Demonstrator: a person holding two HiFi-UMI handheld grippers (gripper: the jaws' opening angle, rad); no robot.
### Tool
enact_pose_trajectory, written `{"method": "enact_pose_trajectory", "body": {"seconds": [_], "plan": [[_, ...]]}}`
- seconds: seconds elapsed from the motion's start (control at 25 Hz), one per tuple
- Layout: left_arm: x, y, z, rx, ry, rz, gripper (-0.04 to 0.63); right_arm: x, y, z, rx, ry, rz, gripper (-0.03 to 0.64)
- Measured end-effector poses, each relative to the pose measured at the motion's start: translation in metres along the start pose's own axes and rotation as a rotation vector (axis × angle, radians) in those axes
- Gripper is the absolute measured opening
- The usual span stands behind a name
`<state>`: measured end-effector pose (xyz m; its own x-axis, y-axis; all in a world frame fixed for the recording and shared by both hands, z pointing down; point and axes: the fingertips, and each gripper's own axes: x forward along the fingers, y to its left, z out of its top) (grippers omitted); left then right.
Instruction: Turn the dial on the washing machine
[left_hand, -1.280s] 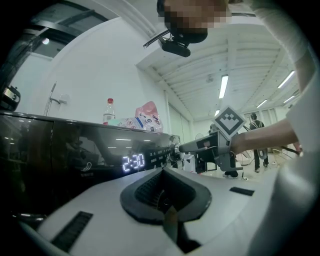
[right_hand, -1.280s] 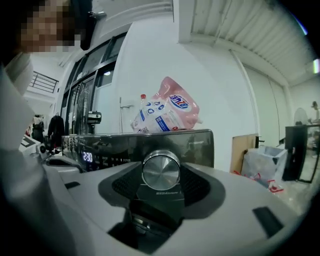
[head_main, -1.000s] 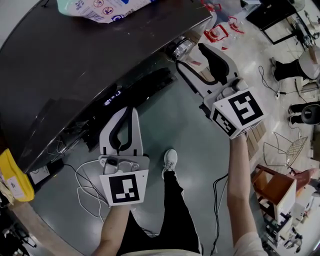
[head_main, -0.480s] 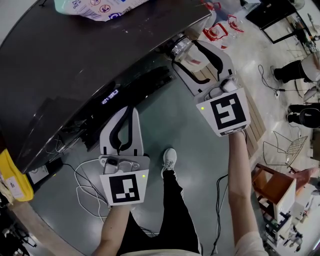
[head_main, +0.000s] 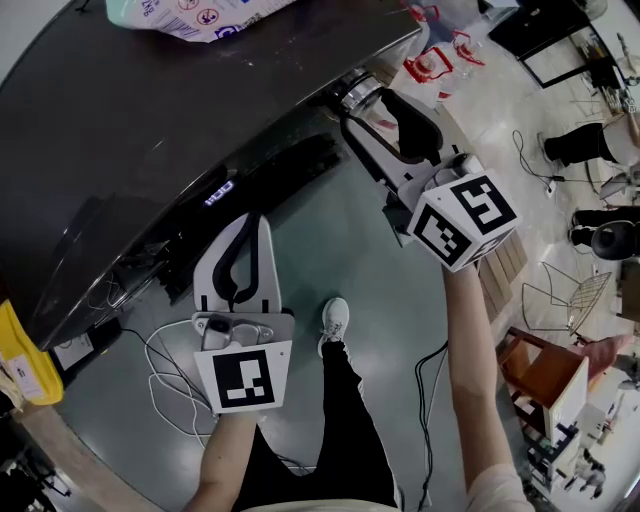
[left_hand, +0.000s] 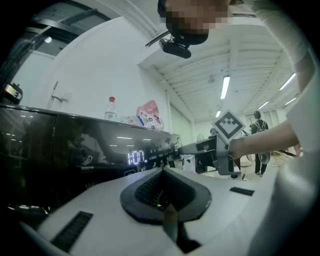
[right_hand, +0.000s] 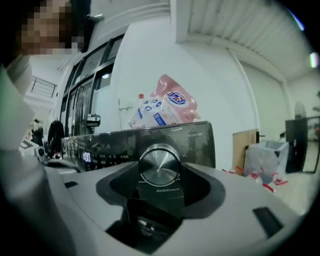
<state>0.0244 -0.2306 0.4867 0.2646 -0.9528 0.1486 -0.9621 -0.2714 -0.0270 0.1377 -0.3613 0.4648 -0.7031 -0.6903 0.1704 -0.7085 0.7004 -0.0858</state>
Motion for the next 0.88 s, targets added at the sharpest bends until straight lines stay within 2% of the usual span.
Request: {"method": "enact_pose_trajectory", "body": {"seconds": [0.24,0.44,0.52,0.72,0.88], "plan": [[-0.0001,-0.0019,-0.0024,-0.003,0.004,-0.005,-0.002,-0.0015,-0.0029,0.0002,0.127,-0.020,0.006,0.262],[0.0013,-0.0019,-0.0032,-0.012,0.003,0.001,-0.002,-0.0009,-0.0084,-0.0029,0.427,-0.058,0.051,0.262],[0.0012,-0.0022,-0.0033,-0.012,0.002,0.002,-0.002,0.0003,-0.0076,-0.0018,0.499,-0.089,0.077,0.262],[0.0005,-0.0009,-0.0032,-0.006,0.003,0.003,-0.002,0.0015,-0.0039,0.0030,0.496,-0.113,0.104,0.262],[-0.0009,0.0001,-0.0039,-0.008,0.001,0.007,-0.002,-0.0018,-0.0080,-0.0030,0.466,-0.099,0.046,0.262]]}}
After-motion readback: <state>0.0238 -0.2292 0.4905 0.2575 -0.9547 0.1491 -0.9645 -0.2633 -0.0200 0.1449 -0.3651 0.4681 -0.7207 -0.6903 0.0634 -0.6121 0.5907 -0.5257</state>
